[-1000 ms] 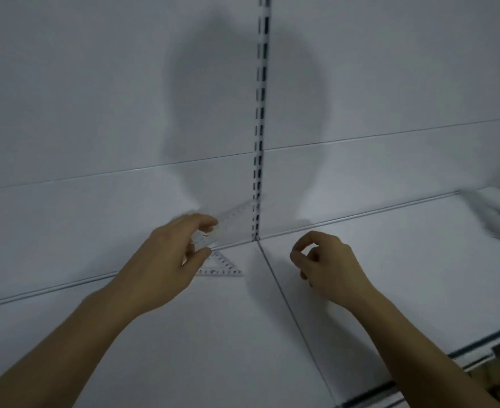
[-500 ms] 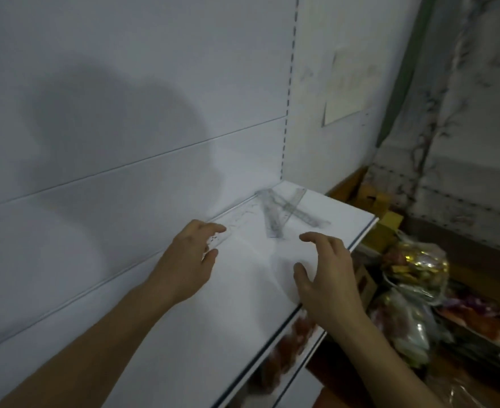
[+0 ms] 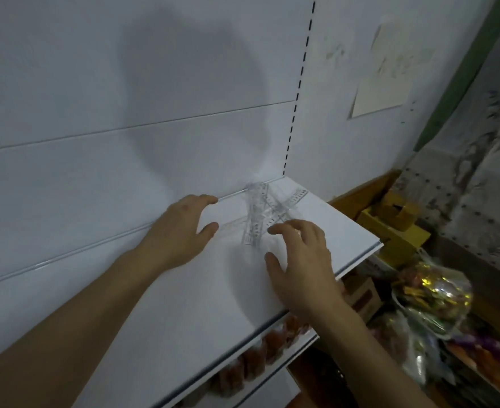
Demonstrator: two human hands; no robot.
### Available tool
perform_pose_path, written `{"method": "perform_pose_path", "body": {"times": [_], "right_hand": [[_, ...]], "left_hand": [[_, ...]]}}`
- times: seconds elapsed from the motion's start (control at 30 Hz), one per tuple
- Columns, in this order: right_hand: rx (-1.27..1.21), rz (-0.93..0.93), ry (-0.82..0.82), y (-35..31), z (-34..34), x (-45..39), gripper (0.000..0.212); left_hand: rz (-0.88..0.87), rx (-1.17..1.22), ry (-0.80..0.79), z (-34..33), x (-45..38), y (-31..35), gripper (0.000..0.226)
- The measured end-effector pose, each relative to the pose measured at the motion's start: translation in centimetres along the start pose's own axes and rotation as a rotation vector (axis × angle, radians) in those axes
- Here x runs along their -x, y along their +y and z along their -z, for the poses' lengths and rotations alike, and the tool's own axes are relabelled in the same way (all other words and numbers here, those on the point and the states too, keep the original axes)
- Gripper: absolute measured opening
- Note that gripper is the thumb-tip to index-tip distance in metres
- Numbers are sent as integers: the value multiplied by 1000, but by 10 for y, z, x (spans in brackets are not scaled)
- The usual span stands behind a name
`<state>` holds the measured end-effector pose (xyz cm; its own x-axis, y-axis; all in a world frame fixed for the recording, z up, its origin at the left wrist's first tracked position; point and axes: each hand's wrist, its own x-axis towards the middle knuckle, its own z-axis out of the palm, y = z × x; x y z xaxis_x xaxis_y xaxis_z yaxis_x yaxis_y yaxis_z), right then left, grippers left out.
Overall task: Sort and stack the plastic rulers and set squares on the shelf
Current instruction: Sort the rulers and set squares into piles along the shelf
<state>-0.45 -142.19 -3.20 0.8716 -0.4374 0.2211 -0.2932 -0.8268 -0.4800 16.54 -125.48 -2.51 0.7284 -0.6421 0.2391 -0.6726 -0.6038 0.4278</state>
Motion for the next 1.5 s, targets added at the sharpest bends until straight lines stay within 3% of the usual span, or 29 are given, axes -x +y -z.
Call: {"method": "perform_pose_path", "body": {"times": [0.23,0.37,0.57,0.87,1.1,1.3,1.5], "right_hand": [[-73,332,-117,-53,-21,0,46],[-120,485,-280,-103,-38,16,54],[-105,739,-493,-208,-65,79,64],[-132,1024,-545,-367,-93,229,67],[-27,1364,-609,-511,-114,347,75],[-63,1660,-619,-621,-130,439,75],[-91,1784,-696,-697,-157,494,66]], "left_hand": [[109,-220,31,58,100,-45,67],[329,-390,97,88,187,-68,55],[636,-429,202,151,324,-90,62],[889,-454,303,242,556,-108,79],[1203,-506,359,310,753,-103,74],[1412,-495,476,347,855,-98,71],[1531,-449,495,359,925,-120,69]]}}
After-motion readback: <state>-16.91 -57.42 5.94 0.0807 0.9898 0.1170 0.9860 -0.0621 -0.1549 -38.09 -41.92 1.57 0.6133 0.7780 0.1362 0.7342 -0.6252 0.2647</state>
